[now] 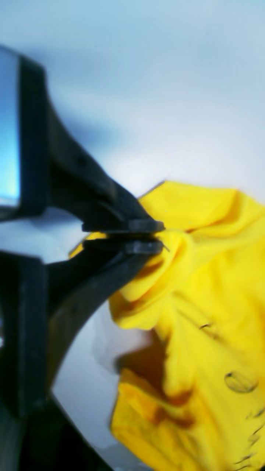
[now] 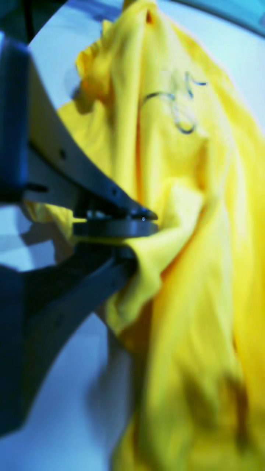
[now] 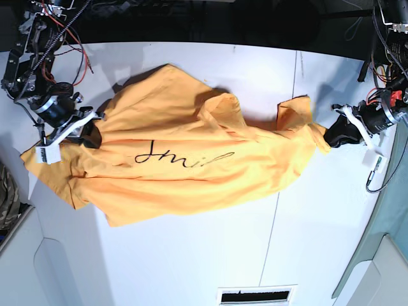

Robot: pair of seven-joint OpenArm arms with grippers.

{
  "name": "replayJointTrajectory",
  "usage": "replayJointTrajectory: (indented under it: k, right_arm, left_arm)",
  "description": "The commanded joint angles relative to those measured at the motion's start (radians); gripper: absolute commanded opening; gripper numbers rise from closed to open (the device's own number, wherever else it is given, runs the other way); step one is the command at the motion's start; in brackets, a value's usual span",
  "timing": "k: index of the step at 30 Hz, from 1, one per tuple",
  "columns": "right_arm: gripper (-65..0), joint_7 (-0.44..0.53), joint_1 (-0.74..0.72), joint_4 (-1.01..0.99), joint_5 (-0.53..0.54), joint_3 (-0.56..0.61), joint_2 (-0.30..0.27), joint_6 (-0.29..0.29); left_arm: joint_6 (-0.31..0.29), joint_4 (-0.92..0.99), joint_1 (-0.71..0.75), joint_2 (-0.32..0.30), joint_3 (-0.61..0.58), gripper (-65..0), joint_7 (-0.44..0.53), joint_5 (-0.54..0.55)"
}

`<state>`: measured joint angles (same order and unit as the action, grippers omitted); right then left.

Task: Layout the t-shirt on the table in an organized manner, then fold the t-shirt properly
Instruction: 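Pull the grippers apart to stretch the orange shirt lengthwise, then swing the shirt with both grippers, laying it across the table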

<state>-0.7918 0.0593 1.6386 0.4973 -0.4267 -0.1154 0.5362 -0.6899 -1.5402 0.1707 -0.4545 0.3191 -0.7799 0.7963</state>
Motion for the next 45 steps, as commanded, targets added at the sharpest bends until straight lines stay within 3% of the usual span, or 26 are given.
replayJointTrajectory:
  k: [1,6,10,15,19,22,25,28,34,37,38,40,42,45]
  right_arm:
    - [-65.0,0.024,-0.012,0.018,0.031,-0.028,-0.034,-0.001]
    - [-65.0,0.008,-0.019,0.018,0.155,-0.130,-0.129,0.000]
    - [-65.0,0.009,-0.071,0.018,0.166,-0.145,-0.206,0.003]
    - [-65.0,0.009,-0.202,0.018,0.189,-0.143,-0.282,0.003]
    - [-65.0,0.011,-0.346,0.012,0.192,-0.071,-0.293,0.003]
    - [-65.0,0.034,-0.458,-0.017,0.181,0.074,-0.286,0.003]
    - [-65.0,0.060,-0.579,-0.072,0.166,0.258,-0.248,0.001]
    - [-65.0,0.059,-0.687,-0.134,0.145,0.423,-0.153,0.003]
    - [-65.0,0.073,-0.798,-0.358,0.084,0.681,0.080,0.003]
    - [-65.0,0.113,-0.813,-0.515,0.058,0.769,0.154,0.003]
    - [-59.9,0.120,-0.812,-0.557,0.059,0.793,0.167,0.003]
    - [-39.3,0.122,-0.809,-0.617,0.060,0.827,0.184,0.003]
    - [-25.4,0.122,-0.809,-0.651,0.060,0.849,0.191,0.003]
    - [-23.1,0.121,-0.800,-0.651,0.058,0.844,0.190,0.003]
  left_arm:
    - [-0.008,-0.042,0.006,-0.020,-0.006,-65.0,0.022,0.027]
    - [-0.008,-0.118,0.100,-0.019,-0.113,-65.0,0.021,0.075]
    - [-0.008,-0.137,0.115,-0.009,-0.290,-65.0,0.020,0.104]
    - [-0.008,-0.138,0.111,0.080,-0.516,-65.0,0.021,0.045]
    - [-0.008,-0.138,0.109,0.149,-0.662,-65.0,0.021,0.006]
    - [-0.008,-0.138,0.109,0.204,-0.771,-65.0,0.021,-0.012]
    - [-0.008,-0.138,0.085,0.267,-0.840,-65.0,0.036,-0.058]
    - [-0.008,-0.138,0.049,0.314,-0.869,-65.0,0.005,-0.130]
    - [-0.008,-0.138,0.042,0.321,-0.857,-65.0,0.011,-0.135]
    - [-0.008,-0.138,0.031,0.321,-0.835,-65.0,0.025,-0.133]
    - [-0.008,-0.138,0.029,0.321,-0.828,-65.0,0.026,-0.131]
    - [-0.008,-0.138,0.029,0.321,-0.813,-65.0,0.029,-0.119]
    - [-0.008,-0.138,0.029,0.321,-0.799,-65.0,0.028,-0.109]
    - [-0.008,-0.138,0.029,0.321,-0.774,-65.0,0.028,-0.090]
